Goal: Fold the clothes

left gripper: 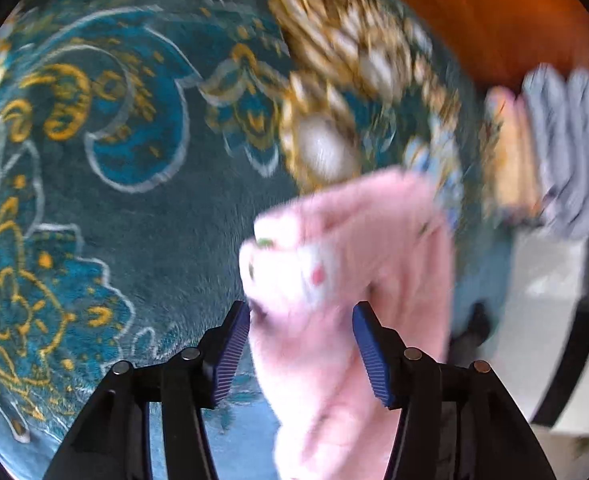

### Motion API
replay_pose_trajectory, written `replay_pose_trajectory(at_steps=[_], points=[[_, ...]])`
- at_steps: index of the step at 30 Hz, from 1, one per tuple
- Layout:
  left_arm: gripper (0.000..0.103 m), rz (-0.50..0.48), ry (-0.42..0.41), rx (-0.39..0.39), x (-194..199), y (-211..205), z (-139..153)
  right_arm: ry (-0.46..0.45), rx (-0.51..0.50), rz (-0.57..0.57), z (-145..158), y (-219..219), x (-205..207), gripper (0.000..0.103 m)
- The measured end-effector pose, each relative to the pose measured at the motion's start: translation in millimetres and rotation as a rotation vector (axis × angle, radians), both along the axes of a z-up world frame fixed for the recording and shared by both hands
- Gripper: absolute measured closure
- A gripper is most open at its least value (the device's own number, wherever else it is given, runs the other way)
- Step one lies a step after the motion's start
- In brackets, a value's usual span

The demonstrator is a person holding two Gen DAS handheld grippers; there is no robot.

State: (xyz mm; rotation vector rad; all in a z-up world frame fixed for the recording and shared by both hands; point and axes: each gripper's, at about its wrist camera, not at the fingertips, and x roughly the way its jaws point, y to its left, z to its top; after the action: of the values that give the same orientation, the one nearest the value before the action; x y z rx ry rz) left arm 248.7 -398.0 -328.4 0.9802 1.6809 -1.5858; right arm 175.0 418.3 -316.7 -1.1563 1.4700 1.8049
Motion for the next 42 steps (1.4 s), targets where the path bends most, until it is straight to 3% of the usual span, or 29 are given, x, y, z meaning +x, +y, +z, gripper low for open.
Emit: replay_pose_trajectory(at_steps=[3, 8, 11, 12, 13, 14, 16, 21, 25, 27, 29, 30, 32, 36, 39, 42], points=[[0.045, 0.014, -0.052, -0.009, -8.7, 5.4, -7.9, 0.006, 0.022, 0.019, -9.6, 10.0, -26.6, 0.054], [0.045, -0.014, -0.108, -0.09, -26.5, -0.5, -1.8, -0.028, 0.086, 0.097, -27.3, 26.6, -63.2, 0.054], [0.045, 0.011, -0.105, -0.078, -27.3, -4.4, -3.4, -0.034, 0.108, 0.129, -30.1, 28.5, -73.6, 0.054], [0.045, 0.028, -0.105, -0.073, -25.0, -5.0, -4.0, -0.032, 0.102, 0.133, -29.3, 29.2, -75.4, 0.059], [0.053, 0.046, -0.108, -0.067, -22.5, -5.6, -4.7, -0.029, 0.096, 0.136, -28.5, 29.9, -77.2, 0.066], [0.058, 0.055, -0.12, -0.066, -21.2, -5.8, -4.8, -0.027, 0.09, 0.139, -27.7, 30.5, -79.0, 0.082], [0.08, 0.063, -0.134, -0.066, -20.7, -5.3, -2.3, -0.033, 0.086, 0.157, -22.9, 30.9, -82.4, 0.089], [0.088, 0.063, -0.087, -0.072, -28.1, -7.7, 38.5, 0.052, 0.09, 0.203, 19.4, 33.5, -79.5, 0.092], [0.088, -0.015, 0.056, -0.158, -39.0, -11.4, 106.8, 0.21, 0.049, 0.218, 80.4, 48.4, -48.3, 0.093], [0.088, -0.08, 0.098, -0.22, -39.3, -13.1, 135.9, 0.242, 0.08, 0.248, 106.5, 50.1, -27.4, 0.093], [0.088, -0.153, 0.085, -0.287, -28.8, -12.7, 150.1, 0.258, 0.123, 0.28, 128.9, 49.4, -6.2, 0.093], [0.087, -0.169, 0.049, -0.286, -21.4, -14.3, 141.9, 0.241, 0.144, 0.292, 132.2, 50.7, 5.7, 0.093], [0.087, -0.186, -0.044, -0.253, -7.0, -19.0, 113.6, 0.134, 0.17, 0.302, 113.6, 57.4, 33.9, 0.093], [0.087, -0.174, -0.291, -0.149, 22.6, -21.1, 39.4, -0.1, 0.054, 0.216, 25.3, 71.5, 83.7, 0.093], [0.087, -0.111, -0.312, -0.116, 36.0, -20.5, 24.5, -0.145, 0.007, 0.168, -4.1, 71.9, 107.0, 0.093], [0.087, -0.169, -0.329, -0.145, 22.8, -21.1, 32.2, -0.13, -0.003, 0.156, -5.7, 74.5, 115.2, 0.093]])
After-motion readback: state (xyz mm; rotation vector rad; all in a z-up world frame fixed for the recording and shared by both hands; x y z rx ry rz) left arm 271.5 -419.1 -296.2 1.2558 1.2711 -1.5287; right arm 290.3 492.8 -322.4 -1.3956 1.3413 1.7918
